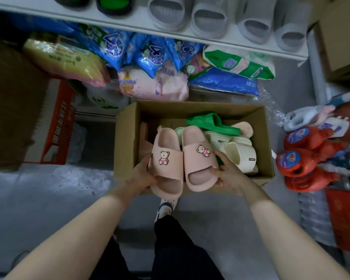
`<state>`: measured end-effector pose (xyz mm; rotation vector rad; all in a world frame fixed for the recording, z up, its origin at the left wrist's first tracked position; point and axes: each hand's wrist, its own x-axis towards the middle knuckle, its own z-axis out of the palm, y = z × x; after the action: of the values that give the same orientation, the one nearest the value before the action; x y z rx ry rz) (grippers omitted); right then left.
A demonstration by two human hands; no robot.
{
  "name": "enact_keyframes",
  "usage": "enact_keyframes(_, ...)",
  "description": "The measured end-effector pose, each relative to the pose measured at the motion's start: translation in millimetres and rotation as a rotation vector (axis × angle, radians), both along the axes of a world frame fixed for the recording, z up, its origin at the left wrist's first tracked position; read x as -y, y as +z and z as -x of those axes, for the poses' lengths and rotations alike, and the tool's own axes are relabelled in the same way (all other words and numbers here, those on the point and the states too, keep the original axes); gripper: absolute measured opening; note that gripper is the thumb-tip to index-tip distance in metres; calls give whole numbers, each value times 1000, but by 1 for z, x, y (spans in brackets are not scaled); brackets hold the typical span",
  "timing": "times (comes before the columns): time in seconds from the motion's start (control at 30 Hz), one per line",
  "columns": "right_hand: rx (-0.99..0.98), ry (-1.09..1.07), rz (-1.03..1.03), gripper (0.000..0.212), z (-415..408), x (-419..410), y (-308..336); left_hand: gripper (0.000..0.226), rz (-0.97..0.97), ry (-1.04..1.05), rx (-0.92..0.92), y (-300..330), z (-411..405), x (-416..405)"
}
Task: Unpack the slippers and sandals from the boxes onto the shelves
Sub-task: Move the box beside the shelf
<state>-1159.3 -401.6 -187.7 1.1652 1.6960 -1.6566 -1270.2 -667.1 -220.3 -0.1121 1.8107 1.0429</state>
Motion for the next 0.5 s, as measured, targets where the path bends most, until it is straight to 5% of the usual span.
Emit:
enact_keyframes(0.13, -112, -40, -71, 60, 11, 33, 38, 95, -153, -10, -33, 35, 24, 32)
enact_keyframes(0.5, -518, -134, -342, 67, 92, 173, 147, 84, -349, -13, -488, 164, 126, 169)
